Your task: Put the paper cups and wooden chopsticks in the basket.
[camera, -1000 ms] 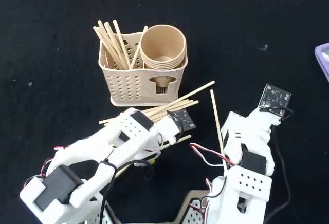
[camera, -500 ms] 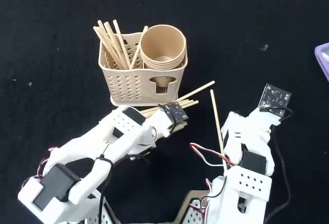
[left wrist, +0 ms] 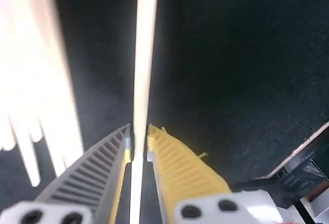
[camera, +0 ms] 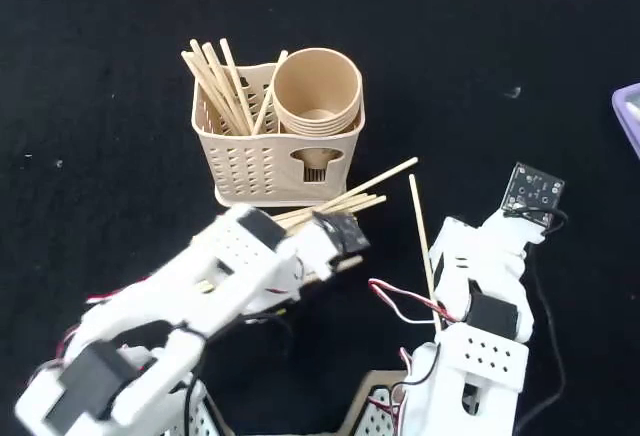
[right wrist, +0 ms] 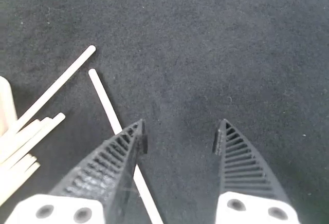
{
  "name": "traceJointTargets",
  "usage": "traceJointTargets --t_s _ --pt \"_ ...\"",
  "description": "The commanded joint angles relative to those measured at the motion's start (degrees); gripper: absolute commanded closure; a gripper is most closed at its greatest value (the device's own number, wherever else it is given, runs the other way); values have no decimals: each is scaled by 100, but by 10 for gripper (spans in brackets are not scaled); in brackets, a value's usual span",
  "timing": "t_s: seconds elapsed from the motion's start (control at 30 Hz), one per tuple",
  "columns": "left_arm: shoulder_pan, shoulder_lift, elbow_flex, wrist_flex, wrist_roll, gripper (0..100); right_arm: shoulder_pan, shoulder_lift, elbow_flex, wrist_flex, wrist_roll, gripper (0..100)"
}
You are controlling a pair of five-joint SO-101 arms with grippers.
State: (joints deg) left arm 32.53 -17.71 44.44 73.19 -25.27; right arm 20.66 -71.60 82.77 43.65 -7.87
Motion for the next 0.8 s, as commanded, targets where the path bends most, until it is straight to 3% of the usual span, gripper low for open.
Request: traceJointTargets --t_s 0.0,0.17,0.3,0.43,0.53,0.63,0.77 --pt "-338 -1248 -251 545 -18 970 334 -31 -251 -62 -185 783" --pt "-998 -2532 -321 853 18 970 492 -31 -259 -70 -527 803" --pt "-1314 -3446 -681 1284 18 970 457 -31 -242 -202 -466 995" --pt "-1358 -4158 -1464 1618 62 970 431 -31 -110 -448 -325 988" --pt "-1367 -4492 -2176 1591 642 970 431 -31 -110 -457 -334 984" --pt "-1367 -4545 -2703 914 1292 970 378 -31 -110 -457 -325 981" --pt "-1376 -4536 -2712 -651 1925 970 141 -31 -92 -431 -316 980"
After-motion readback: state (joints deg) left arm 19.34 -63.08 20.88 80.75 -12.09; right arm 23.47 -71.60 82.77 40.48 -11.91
